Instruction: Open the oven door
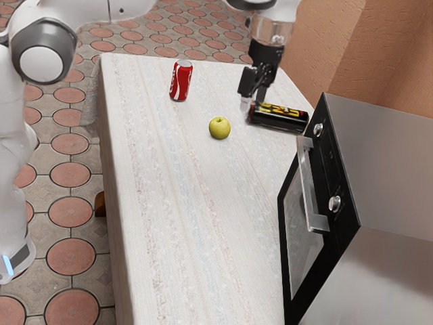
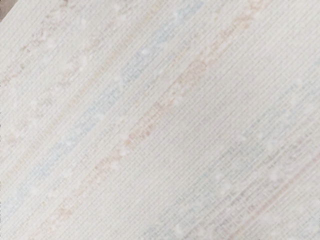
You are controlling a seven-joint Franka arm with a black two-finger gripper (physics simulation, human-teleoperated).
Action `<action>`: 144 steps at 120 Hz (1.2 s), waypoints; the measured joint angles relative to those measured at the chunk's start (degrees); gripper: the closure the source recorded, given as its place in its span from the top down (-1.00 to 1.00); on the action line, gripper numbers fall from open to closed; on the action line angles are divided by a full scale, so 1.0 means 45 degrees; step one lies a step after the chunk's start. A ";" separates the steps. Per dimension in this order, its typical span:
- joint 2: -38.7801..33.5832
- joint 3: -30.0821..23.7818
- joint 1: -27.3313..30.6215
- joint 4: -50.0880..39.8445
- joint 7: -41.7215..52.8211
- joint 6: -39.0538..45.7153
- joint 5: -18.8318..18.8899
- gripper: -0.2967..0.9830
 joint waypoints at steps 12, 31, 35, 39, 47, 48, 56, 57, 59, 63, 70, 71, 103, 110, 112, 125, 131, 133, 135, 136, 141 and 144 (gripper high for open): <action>-0.0180 0.0021 -0.0114 0.0004 -0.0059 -0.0210 0.0198 0.54; -0.1166 -0.0053 -0.1080 0.0034 -0.0194 -0.0828 0.0426 0.54; -0.1255 -0.0040 -0.1320 0.0067 -0.0063 -0.0927 0.0448 0.54; -0.1308 -0.0044 -0.1529 0.0125 0.0292 -0.0998 0.0465 0.54; -0.1334 -0.0206 -0.1765 0.0192 0.1259 -0.0957 0.0738 0.54; -0.1332 -0.0255 -0.1767 0.0196 0.1395 -0.0912 0.0817 0.54; -0.1511 -0.2282 -0.0212 0.0125 0.2458 -0.0280 0.1621 0.54; -0.1562 -0.2891 0.0338 0.0113 0.2583 -0.0192 0.1724 0.54; -0.1685 -0.4201 0.1532 0.0089 0.2828 -0.0023 0.1915 0.54; -0.1898 -0.6320 0.3370 0.0065 0.3299 0.0278 0.2231 0.54; -0.2003 -0.8045 0.4144 0.0092 0.4065 0.0701 0.2625 0.54; -0.2020 -0.8172 0.4109 0.0086 0.4168 0.0755 0.2667 0.54; -0.2987 -0.9501 0.3832 -0.2138 0.6638 0.3692 0.1841 0.54; -0.3157 -0.9346 0.3875 -0.2487 0.6863 0.4071 0.1241 0.54; -0.3199 -0.9303 0.3895 -0.2561 0.6921 0.4161 0.1076 0.54; -0.3256 -0.9180 0.4139 -0.2833 0.7279 0.4596 0.0429 0.54; -0.3211 -0.9159 0.4483 -0.2856 0.7436 0.4731 0.0309 0.54; -0.3179 -0.9155 0.4592 -0.2857 0.7488 0.4769 0.0281 0.54; -0.3142 -0.9152 0.4685 -0.2859 0.7541 0.4804 0.0255 0.54; -0.3117 -0.9151 0.4728 -0.2859 0.7570 0.4820 0.0243 0.54; -0.2967 -0.9148 0.4994 -0.2848 0.7737 0.4896 0.0192 0.54; -0.2884 -0.9147 0.5113 -0.2831 0.7835 0.4935 0.0167 0.54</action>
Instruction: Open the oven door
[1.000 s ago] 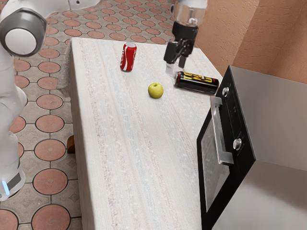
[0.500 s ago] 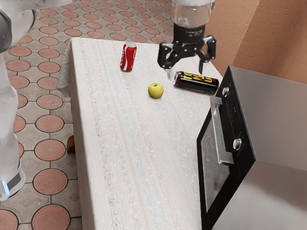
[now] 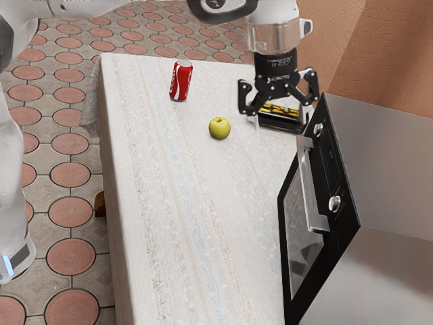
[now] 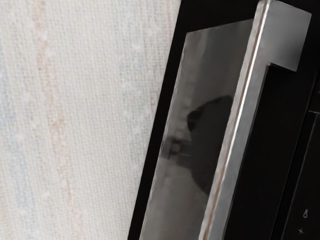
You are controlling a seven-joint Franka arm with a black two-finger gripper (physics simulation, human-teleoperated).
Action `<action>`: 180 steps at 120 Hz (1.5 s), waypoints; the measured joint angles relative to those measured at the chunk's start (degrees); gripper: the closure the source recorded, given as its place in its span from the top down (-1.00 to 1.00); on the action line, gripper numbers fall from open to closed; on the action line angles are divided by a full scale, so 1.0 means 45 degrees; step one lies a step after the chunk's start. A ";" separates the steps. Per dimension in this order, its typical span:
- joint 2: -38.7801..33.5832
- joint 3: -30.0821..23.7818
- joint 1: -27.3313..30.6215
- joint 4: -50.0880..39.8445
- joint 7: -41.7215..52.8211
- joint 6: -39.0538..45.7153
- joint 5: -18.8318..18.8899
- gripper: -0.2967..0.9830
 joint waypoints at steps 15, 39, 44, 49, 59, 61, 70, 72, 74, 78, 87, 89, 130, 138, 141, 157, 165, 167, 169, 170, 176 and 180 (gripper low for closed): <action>0.0253 -0.0028 0.0093 0.0076 0.0434 0.0143 -0.0059 0.54; 0.0528 -0.0120 -0.0140 -0.0001 0.0975 0.0519 -0.0048 0.54; 0.0509 -0.0122 -0.0282 -0.0059 0.1070 0.0627 -0.0040 0.54; 0.0509 -0.0115 -0.0316 -0.0086 0.1181 0.0714 -0.0029 0.54; 0.0556 -0.0070 -0.0137 -0.0090 0.1460 0.0844 -0.0016 0.54; 0.0561 -0.0066 -0.0083 -0.0090 0.1528 0.0864 -0.0014 0.54; 0.0579 -0.0068 0.0036 -0.0104 0.1895 0.0938 0.0208 0.54; 0.0581 -0.0071 0.0024 -0.0106 0.1973 0.0950 0.0270 0.54; 0.0574 -0.0077 0.0006 -0.0118 0.2048 0.0964 0.0324 0.54; 0.0529 -0.0100 -0.0045 -0.0261 0.2189 0.0999 0.0413 0.54; 0.0489 -0.0126 -0.0249 -0.0472 0.2474 0.1100 0.0546 0.54; 0.0485 -0.0128 -0.0290 -0.0505 0.2533 0.1125 0.0568 0.54; 0.1077 -0.0173 -0.0333 -0.0465 0.3476 0.1615 0.1065 0.54; 0.1024 -0.0174 -0.0310 -0.0693 0.3594 0.1741 0.1048 0.54; 0.0964 -0.0174 -0.0309 -0.0879 0.3630 0.1824 0.1038 0.54; 0.0960 -0.0222 -0.0505 -0.1352 0.3803 0.2222 0.1042 0.54; 0.1036 -0.0271 -0.0598 -0.1385 0.3877 0.2356 0.1050 0.54; 0.1055 -0.0276 -0.0618 -0.1389 0.3895 0.2384 0.1051 0.54; 0.1074 -0.0280 -0.0634 -0.1392 0.3913 0.2409 0.1051 0.54; 0.1083 -0.0281 -0.0641 -0.1393 0.3922 0.2420 0.1051 0.54; 0.1145 -0.0287 -0.0657 -0.1397 0.3975 0.2482 0.1046 0.54; 0.1177 -0.0289 -0.0644 -0.1398 0.4008 0.2517 0.1032 0.54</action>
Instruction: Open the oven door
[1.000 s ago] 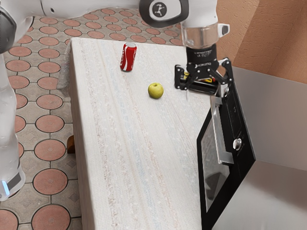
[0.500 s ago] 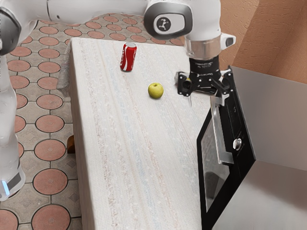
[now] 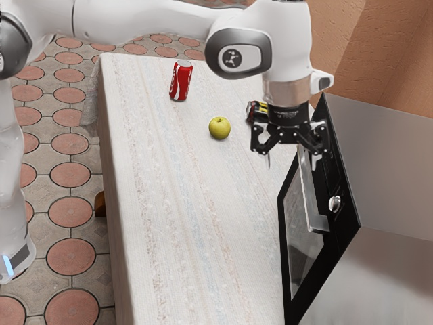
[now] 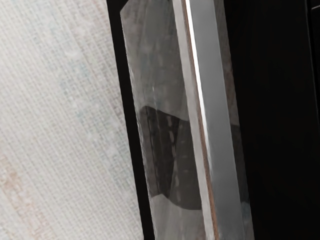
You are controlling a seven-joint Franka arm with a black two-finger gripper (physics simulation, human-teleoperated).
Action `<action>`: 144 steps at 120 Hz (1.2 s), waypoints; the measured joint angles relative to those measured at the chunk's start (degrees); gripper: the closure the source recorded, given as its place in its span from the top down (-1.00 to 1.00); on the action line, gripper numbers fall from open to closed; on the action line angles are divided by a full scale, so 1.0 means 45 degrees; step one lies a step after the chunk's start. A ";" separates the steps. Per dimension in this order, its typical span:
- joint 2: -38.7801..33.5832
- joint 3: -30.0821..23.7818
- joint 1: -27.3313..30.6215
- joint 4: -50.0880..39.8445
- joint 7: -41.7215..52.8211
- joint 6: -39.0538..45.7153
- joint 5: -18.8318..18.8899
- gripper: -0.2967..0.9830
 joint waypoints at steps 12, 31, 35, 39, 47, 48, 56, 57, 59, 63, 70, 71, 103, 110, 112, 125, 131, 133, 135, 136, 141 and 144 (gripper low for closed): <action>0.0031 0.0004 0.0099 -0.0018 0.0085 0.0080 -0.0042 0.54; 0.0018 0.0012 0.0247 -0.0400 0.0188 0.0258 -0.0177 0.54; 0.0043 0.0009 0.0258 -0.0414 0.0207 0.0290 -0.0197 0.54; 0.0083 0.0010 0.0256 -0.0422 0.0225 0.0319 -0.0215 0.54; 0.0147 0.0012 0.0246 -0.0428 0.0258 0.0365 -0.0242 0.54; 0.0157 0.0012 0.0243 -0.0429 0.0262 0.0371 -0.0246 0.54; 0.0239 0.0011 0.0222 -0.0430 0.0291 0.0419 -0.0265 0.54; 0.0249 0.0012 0.0218 -0.0430 0.0295 0.0425 -0.0267 0.54; 0.0268 0.0013 0.0211 -0.0431 0.0301 0.0437 -0.0270 0.54; 0.0306 0.0015 0.0198 -0.0431 0.0314 0.0458 -0.0276 0.54; 0.0359 0.0016 0.0182 -0.0431 0.0337 0.0488 -0.0293 0.54; 0.0366 0.0017 0.0180 -0.0431 0.0340 0.0491 -0.0304 0.54; 0.0540 0.0035 0.0121 -0.0431 0.0421 0.0554 -0.0523 0.54; 0.0587 0.0036 0.0108 -0.0431 0.0436 0.0560 -0.0539 0.54; 0.0609 0.0036 0.0103 -0.0431 0.0440 0.0561 -0.0542 0.54; 0.0458 0.0050 0.0126 -0.0726 0.0463 0.0583 -0.0655 0.54; 0.0153 0.0079 0.0158 -0.1087 0.0472 0.0630 -0.0741 0.54; 0.0091 0.0072 0.0177 -0.1156 0.0475 0.0645 -0.0763 0.54; 0.0045 0.0068 0.0195 -0.1208 0.0478 0.0661 -0.0784 0.54; 0.0027 0.0066 0.0203 -0.1228 0.0479 0.0668 -0.0794 0.54; -0.0107 0.0069 0.0248 -0.1398 0.0484 0.0705 -0.0840 0.54; -0.0230 0.0073 0.0291 -0.1557 0.0488 0.0729 -0.0898 0.54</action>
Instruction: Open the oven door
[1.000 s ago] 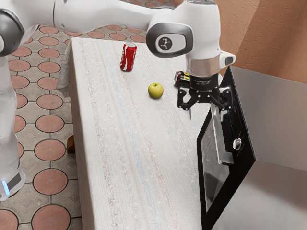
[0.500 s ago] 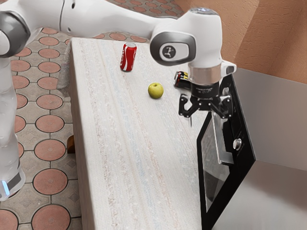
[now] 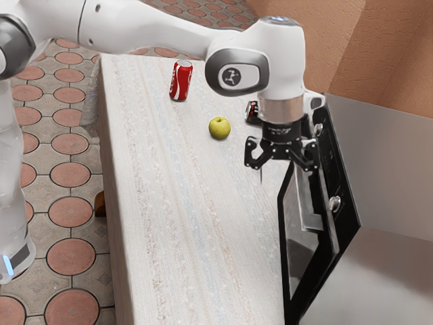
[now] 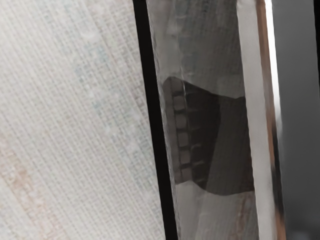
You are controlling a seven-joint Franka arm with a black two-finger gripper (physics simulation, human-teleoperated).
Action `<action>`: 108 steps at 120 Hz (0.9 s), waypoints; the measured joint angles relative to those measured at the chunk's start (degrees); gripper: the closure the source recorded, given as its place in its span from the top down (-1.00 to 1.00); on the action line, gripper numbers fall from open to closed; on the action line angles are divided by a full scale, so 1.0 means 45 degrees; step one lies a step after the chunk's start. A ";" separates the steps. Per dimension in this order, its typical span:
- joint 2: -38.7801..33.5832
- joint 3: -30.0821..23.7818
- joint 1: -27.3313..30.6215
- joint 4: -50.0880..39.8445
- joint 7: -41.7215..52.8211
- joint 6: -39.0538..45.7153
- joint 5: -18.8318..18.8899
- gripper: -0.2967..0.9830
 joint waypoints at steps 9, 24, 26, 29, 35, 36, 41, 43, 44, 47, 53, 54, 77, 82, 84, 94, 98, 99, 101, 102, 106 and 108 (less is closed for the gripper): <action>-0.0342 0.0002 0.0196 -0.0475 0.0010 0.0089 -0.0164 0.54; -0.0776 0.0025 0.0317 -0.1128 0.0022 0.0250 -0.0410 0.53; -0.0828 0.0029 0.0320 -0.1211 0.0023 0.0277 -0.0434 0.53; -0.0927 0.0035 0.0326 -0.1339 0.0026 0.0319 -0.0464 0.53; -0.1188 0.0038 0.0357 -0.1644 0.0029 0.0394 -0.0545 0.53; -0.1232 0.0038 0.0364 -0.1696 0.0030 0.0404 -0.0558 0.53; -0.1478 0.0047 0.0387 -0.2013 0.0031 0.0470 -0.0608 0.53; -0.1564 0.0050 0.0399 -0.2120 0.0032 0.0495 -0.0621 0.53; -0.1607 0.0051 0.0405 -0.2173 0.0032 0.0508 -0.0628 0.53; -0.1754 0.0045 0.0438 -0.2362 0.0033 0.0550 -0.0679 0.53; -0.1994 0.0038 0.0496 -0.2669 0.0034 0.0624 -0.0760 0.53; -0.2037 0.0039 0.0503 -0.2720 0.0034 0.0635 -0.0769 0.53; -0.2911 0.0032 0.0717 -0.3881 0.0037 0.0935 -0.1067 0.53; -0.3042 0.0021 0.0776 -0.4015 0.0037 0.0979 -0.1136 0.53; -0.3098 0.0012 0.0799 -0.4075 0.0037 0.0994 -0.1167 0.53; -0.3409 -0.0009 0.0864 -0.4378 0.0038 0.1059 -0.1311 0.53; -0.3545 -0.0012 0.0888 -0.4520 0.0039 0.1081 -0.1388 0.53; -0.3587 -0.0012 0.0898 -0.4562 0.0039 0.1087 -0.1399 0.53; -0.3664 -0.0013 0.0915 -0.4639 0.0040 0.1100 -0.1435 0.53; -0.3706 -0.0016 0.0926 -0.4678 0.0040 0.1106 -0.1462 0.53; -0.3884 -0.0021 0.0968 -0.4836 0.0041 0.1128 -0.1543 0.53; -0.3981 -0.0022 0.0989 -0.4923 0.0042 0.1140 -0.1570 0.53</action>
